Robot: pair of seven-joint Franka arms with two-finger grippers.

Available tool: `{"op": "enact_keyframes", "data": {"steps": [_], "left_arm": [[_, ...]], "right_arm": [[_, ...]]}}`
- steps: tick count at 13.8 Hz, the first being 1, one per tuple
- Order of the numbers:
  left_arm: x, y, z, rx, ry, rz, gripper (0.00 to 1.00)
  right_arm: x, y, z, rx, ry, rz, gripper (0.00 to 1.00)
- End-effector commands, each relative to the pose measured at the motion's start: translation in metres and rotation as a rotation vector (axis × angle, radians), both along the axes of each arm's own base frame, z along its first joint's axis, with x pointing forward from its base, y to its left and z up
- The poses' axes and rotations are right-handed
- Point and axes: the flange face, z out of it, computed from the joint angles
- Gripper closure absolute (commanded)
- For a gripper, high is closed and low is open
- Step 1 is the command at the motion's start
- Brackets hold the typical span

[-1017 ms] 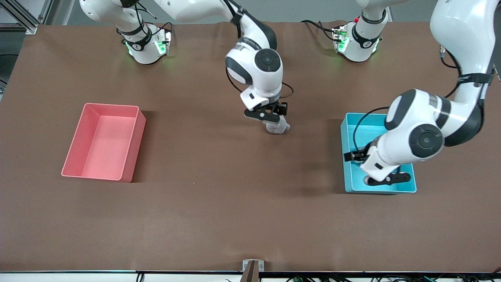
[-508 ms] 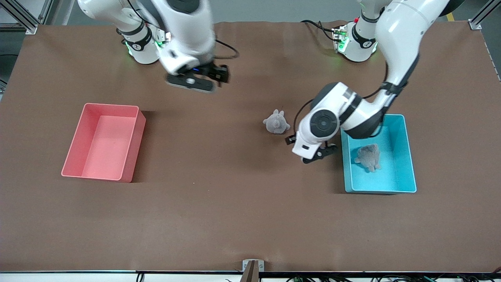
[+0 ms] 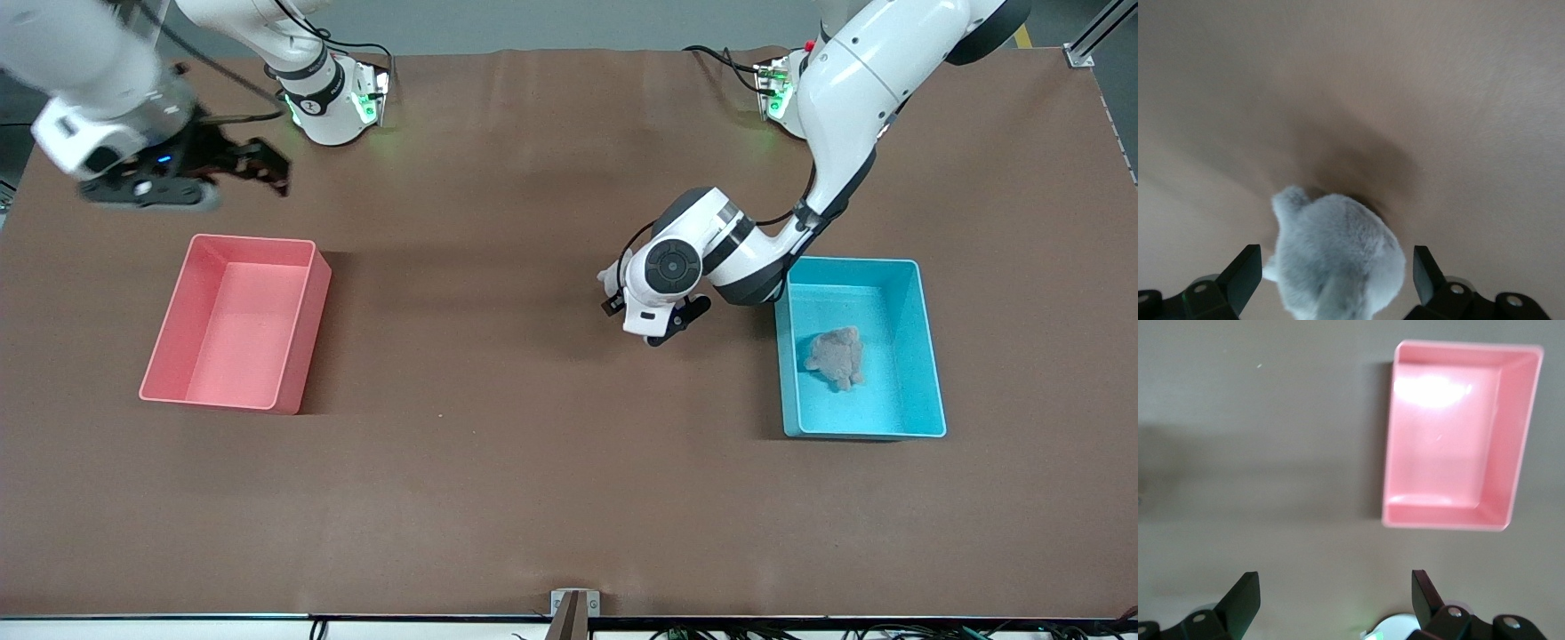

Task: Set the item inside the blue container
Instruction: 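Grasp the second plush on the table with the left gripper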

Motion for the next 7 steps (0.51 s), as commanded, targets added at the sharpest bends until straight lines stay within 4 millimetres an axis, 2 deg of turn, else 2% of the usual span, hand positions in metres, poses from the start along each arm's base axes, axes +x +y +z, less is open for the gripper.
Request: {"op": "enact_keyframes", "data": {"steps": [1,2,3,5,7], "left_arm": [[-0.016,-0.009,-0.006,-0.012,-0.004,0.081,0.01],[-0.022,-0.015,-0.007,-0.005,0.0,0.104,0.03],[-0.029,-0.02,-0.01,0.001,0.004,0.101,0.19],[-0.037,-0.017,-0.014,0.014,0.012,0.093,0.51],[-0.038,-0.013,-0.015,0.023,0.011,0.091,0.9]], "right_arm": [[0.008,-0.047,0.005,0.009,-0.05,0.051,0.0],[0.014,-0.055,0.011,0.008,-0.064,0.044,0.0],[0.02,-0.06,0.02,0.006,-0.082,0.037,0.0],[0.043,-0.069,0.04,-0.021,-0.127,0.03,0.0],[0.062,-0.069,0.055,-0.026,-0.162,0.028,0.0]]}}
